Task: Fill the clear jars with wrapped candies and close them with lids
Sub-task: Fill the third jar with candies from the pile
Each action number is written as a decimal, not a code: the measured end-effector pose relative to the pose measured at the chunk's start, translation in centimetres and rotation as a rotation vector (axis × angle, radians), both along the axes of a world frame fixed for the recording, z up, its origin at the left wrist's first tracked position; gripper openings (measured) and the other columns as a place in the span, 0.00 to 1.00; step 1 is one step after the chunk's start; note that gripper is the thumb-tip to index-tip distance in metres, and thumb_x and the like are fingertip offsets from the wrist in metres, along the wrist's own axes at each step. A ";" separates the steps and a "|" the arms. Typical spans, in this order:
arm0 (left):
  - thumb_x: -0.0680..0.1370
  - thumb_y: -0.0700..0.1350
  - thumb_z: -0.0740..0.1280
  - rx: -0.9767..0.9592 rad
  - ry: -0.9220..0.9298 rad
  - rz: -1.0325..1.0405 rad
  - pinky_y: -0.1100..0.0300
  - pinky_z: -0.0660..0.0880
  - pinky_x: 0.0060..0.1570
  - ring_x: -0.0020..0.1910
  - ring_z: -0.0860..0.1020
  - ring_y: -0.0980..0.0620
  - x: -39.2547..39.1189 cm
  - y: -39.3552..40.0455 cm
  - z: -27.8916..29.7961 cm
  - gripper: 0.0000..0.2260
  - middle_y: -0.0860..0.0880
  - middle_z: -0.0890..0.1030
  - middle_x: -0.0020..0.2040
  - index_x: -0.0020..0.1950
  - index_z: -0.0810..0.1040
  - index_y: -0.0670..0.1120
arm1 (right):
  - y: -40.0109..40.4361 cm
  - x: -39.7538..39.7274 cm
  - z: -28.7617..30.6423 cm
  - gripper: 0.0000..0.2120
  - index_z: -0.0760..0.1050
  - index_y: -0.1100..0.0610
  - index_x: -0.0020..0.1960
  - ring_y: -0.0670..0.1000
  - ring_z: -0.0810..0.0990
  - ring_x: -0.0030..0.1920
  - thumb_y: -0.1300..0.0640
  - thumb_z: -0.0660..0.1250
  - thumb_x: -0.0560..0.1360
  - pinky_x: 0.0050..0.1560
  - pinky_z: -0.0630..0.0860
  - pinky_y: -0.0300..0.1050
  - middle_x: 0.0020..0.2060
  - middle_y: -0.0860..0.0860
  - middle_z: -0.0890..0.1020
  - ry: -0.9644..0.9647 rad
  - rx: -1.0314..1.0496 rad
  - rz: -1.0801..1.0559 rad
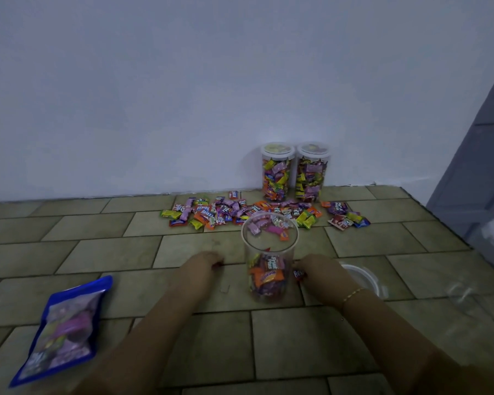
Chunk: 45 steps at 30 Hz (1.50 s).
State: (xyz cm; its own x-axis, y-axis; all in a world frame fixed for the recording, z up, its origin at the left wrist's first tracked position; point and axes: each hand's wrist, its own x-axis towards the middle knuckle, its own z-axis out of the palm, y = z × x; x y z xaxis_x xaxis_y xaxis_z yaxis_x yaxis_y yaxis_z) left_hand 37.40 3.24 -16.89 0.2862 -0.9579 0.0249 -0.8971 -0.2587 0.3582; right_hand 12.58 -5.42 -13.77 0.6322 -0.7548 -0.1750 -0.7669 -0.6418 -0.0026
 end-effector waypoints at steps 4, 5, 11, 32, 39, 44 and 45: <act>0.80 0.42 0.61 -0.152 0.098 0.124 0.62 0.68 0.58 0.60 0.76 0.50 -0.9 0.7 1.3 0.13 0.48 0.79 0.62 0.63 0.78 0.48 | 0.5 -0.6 0.3 0.19 0.69 0.50 0.69 0.53 0.73 0.60 0.55 0.59 0.78 0.60 0.71 0.46 0.61 0.53 0.75 -0.183 0.012 -0.090; 0.80 0.43 0.62 -0.244 0.169 0.172 0.63 0.70 0.55 0.58 0.77 0.52 -1.4 1.0 2.2 0.13 0.49 0.80 0.60 0.63 0.78 0.48 | 0.7 -0.7 0.8 0.20 0.67 0.51 0.70 0.53 0.73 0.61 0.55 0.61 0.77 0.60 0.70 0.44 0.61 0.53 0.74 -0.299 0.033 -0.135; 0.77 0.39 0.67 -0.735 0.846 0.188 0.64 0.74 0.47 0.43 0.80 0.56 -4.5 1.5 9.5 0.07 0.53 0.83 0.43 0.47 0.80 0.52 | 1.9 -0.5 5.6 0.22 0.69 0.55 0.69 0.45 0.73 0.43 0.60 0.65 0.75 0.48 0.70 0.41 0.53 0.55 0.75 -1.024 0.039 -0.276; 0.78 0.42 0.65 -0.725 0.951 0.126 0.65 0.74 0.48 0.46 0.80 0.56 -3.5 -0.8 10.2 0.09 0.56 0.84 0.41 0.42 0.81 0.52 | -0.1 -0.4 7.3 0.13 0.76 0.54 0.61 0.49 0.78 0.51 0.57 0.65 0.77 0.52 0.74 0.42 0.48 0.49 0.80 -1.179 0.181 -0.306; 0.78 0.45 0.65 -0.479 0.685 0.217 0.63 0.70 0.42 0.45 0.75 0.56 -1.5 -4.7 8.2 0.04 0.51 0.80 0.48 0.52 0.79 0.49 | -4.8 0.2 4.9 0.18 0.72 0.58 0.66 0.53 0.74 0.62 0.55 0.63 0.78 0.59 0.68 0.42 0.64 0.55 0.75 -0.622 0.135 -0.270; 0.76 0.55 0.68 -0.212 0.297 0.119 0.54 0.71 0.60 0.63 0.72 0.48 0.0 -8.3 5.6 0.20 0.48 0.75 0.64 0.64 0.76 0.46 | -8.8 1.3 2.4 0.28 0.65 0.56 0.72 0.57 0.64 0.70 0.49 0.66 0.75 0.68 0.64 0.49 0.71 0.56 0.65 -0.376 0.188 -0.232; 0.74 0.58 0.68 -0.149 0.212 0.081 0.52 0.69 0.63 0.65 0.70 0.47 0.3 -8.9 5.1 0.24 0.47 0.73 0.66 0.65 0.75 0.47 | -9.2 1.5 2.0 0.31 0.63 0.55 0.73 0.56 0.61 0.72 0.46 0.67 0.74 0.70 0.63 0.51 0.73 0.56 0.62 -0.355 0.206 -0.225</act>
State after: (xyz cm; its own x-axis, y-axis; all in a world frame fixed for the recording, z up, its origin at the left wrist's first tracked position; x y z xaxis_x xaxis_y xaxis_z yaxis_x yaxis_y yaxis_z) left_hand 37.72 -5.62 -11.82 0.3760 -0.9217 0.0951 -0.7765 -0.2574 0.5752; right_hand 14.13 -14.59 -11.73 0.5046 -0.8522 -0.1380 -0.8155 -0.4180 -0.4003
